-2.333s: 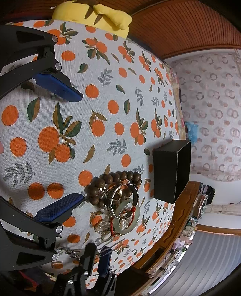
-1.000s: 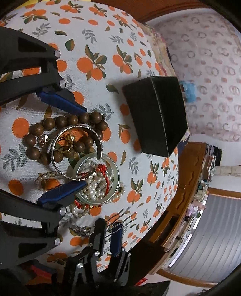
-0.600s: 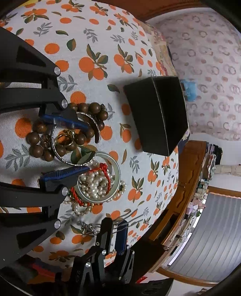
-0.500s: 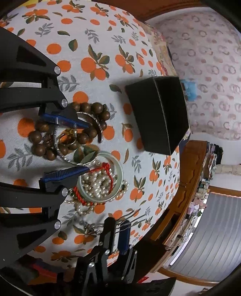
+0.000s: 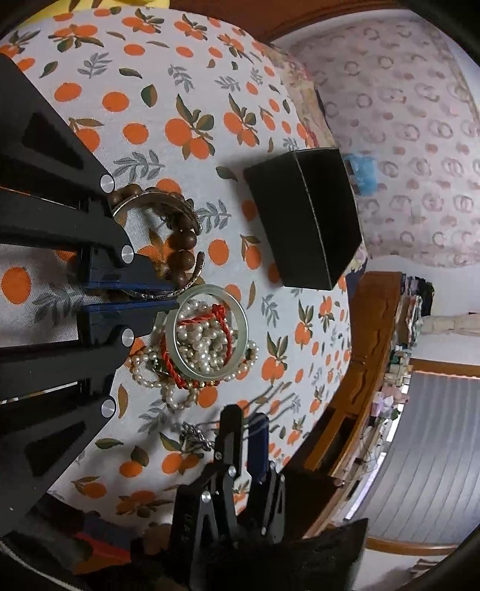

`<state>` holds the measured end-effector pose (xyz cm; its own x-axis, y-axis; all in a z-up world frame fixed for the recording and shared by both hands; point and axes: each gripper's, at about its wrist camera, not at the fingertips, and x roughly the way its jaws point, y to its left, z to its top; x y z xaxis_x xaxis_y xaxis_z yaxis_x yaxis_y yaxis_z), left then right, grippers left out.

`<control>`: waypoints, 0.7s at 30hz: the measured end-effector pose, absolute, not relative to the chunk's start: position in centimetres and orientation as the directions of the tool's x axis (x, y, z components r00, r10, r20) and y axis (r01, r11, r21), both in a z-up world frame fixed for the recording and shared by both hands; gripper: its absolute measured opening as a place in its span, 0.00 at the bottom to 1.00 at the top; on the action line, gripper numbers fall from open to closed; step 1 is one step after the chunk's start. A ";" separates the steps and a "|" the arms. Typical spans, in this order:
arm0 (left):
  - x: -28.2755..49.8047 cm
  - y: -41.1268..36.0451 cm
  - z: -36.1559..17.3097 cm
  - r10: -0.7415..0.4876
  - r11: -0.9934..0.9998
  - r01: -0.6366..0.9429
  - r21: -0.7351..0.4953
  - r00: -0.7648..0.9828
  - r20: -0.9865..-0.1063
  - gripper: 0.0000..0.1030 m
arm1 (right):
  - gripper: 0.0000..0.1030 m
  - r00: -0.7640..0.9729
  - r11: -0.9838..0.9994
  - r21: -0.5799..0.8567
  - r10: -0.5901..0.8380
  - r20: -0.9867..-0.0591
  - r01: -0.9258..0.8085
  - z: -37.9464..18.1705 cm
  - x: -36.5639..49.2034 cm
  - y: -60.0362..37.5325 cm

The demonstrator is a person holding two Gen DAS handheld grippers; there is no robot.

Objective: Organize jewelry
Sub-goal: 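Carry the hair combs and bangle into the black box and open both tools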

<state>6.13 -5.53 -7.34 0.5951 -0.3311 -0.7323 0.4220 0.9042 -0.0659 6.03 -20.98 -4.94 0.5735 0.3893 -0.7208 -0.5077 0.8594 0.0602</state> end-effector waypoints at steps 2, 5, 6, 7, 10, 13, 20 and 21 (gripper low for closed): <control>6.1 -5.4 -7.1 -0.334 0.906 0.418 -0.070 0.603 -0.724 0.04 | 0.36 0.575 0.859 0.058 0.389 -0.720 -0.508 -4.9 6.0 -21.0; 6.2 -4.9 -6.2 -0.348 0.909 0.407 -0.090 0.622 -0.702 0.04 | 0.36 0.580 0.858 0.053 0.390 -0.715 -0.511 -4.5 6.2 -20.8; 6.3 -4.6 -5.8 -0.355 0.909 0.404 -0.098 0.629 -0.692 0.04 | 0.36 0.584 0.857 0.051 0.392 -0.711 -0.513 -4.3 6.4 -20.7; 6.4 -4.4 -5.4 -0.357 0.910 0.401 -0.102 0.636 -0.684 0.04 | 0.36 0.587 0.855 0.050 0.395 -0.706 -0.516 -4.1 6.5 -20.6; 6.9 -3.9 -4.5 -0.356 0.915 0.389 -0.106 0.656 -0.666 0.04 | 0.34 0.595 0.847 0.047 0.410 -0.691 -0.529 -3.4 6.9 -20.0; 7.3 -3.4 -4.0 -0.347 0.921 0.375 -0.104 0.671 -0.655 0.04 | 0.33 0.590 0.839 0.057 0.427 -0.685 -0.541 -3.4 7.2 -19.6; 7.4 -2.6 -3.8 -0.329 0.930 0.355 -0.096 0.684 -0.652 0.04 | 0.07 0.559 0.820 0.124 0.483 -0.674 -0.559 -3.7 6.5 -19.8; 7.5 -2.6 -3.8 -0.328 0.930 0.353 -0.097 0.684 -0.652 0.04 | 0.07 0.560 0.819 0.123 0.484 -0.672 -0.561 -3.7 6.4 -19.8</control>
